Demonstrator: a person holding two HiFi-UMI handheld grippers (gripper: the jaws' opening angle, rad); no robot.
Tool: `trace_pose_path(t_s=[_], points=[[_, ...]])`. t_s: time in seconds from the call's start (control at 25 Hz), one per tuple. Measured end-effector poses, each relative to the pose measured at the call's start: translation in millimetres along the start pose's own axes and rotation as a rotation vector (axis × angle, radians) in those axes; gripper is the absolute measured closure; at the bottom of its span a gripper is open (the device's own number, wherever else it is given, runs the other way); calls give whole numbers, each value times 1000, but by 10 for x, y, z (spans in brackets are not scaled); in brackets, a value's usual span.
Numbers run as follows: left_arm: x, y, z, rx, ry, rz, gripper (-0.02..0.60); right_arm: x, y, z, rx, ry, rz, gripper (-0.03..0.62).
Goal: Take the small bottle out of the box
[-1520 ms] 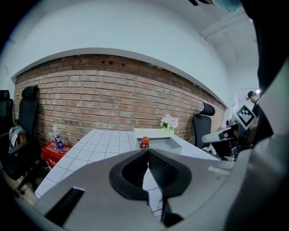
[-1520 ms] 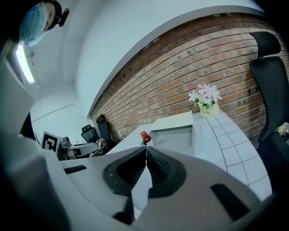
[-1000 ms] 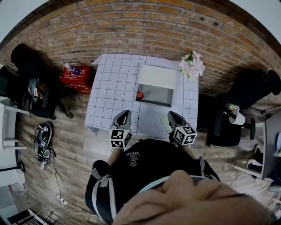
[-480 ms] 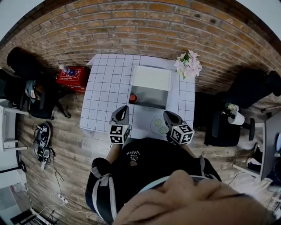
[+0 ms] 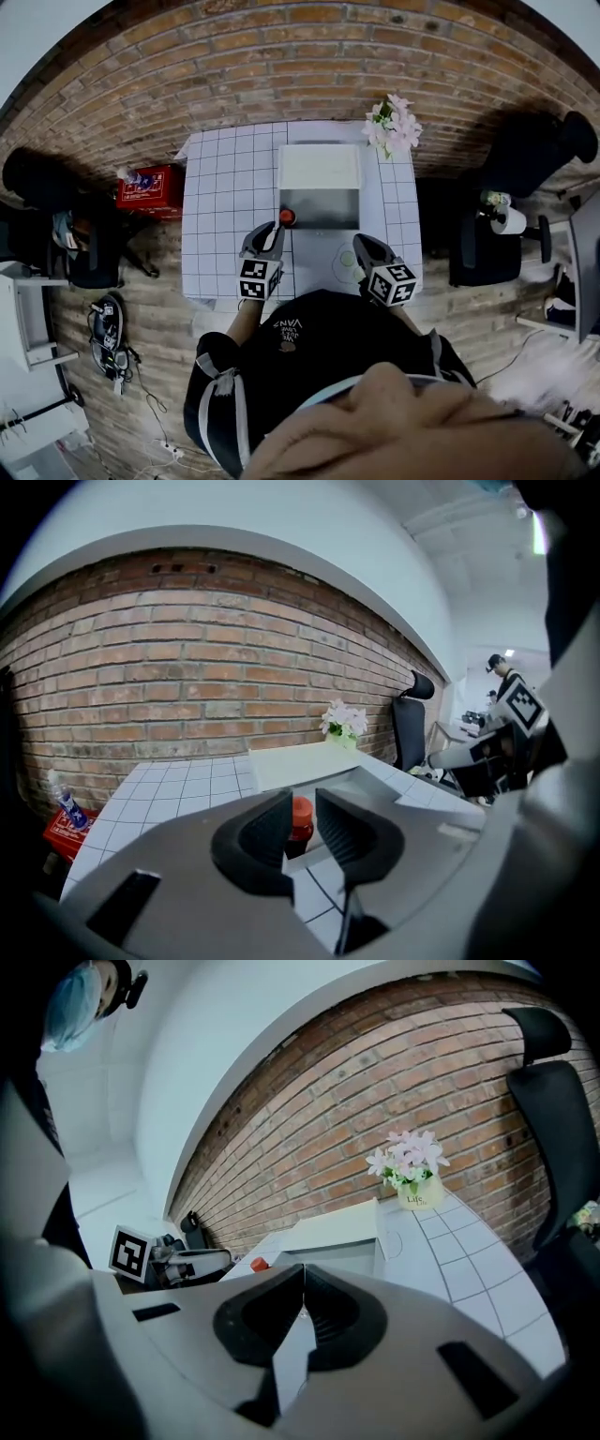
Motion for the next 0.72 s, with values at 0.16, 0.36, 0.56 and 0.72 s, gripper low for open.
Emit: trace_pose_path(t_s=[0.16, 0.36, 0.56, 0.72], points=[[81, 8, 67, 28, 87, 29, 462, -32, 61, 94, 22, 61, -29, 591], [181, 6, 103, 84, 176, 52, 410, -97, 101, 164, 43, 136, -70, 591], [328, 8, 98, 199, 300, 82, 361, -152, 141, 227, 60, 198, -111, 591], [416, 24, 76, 323, 407, 118, 345, -227, 197, 261, 78, 250, -133, 591]])
Point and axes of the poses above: the fingertips, and each gripper's own axes: x forward along the fingers, z to its left, y out of its underside, the point moved 3 cm from there along -x, backward along the fingers, and after that the axes turned 6 degrees about -z, right-handed, at the moved point
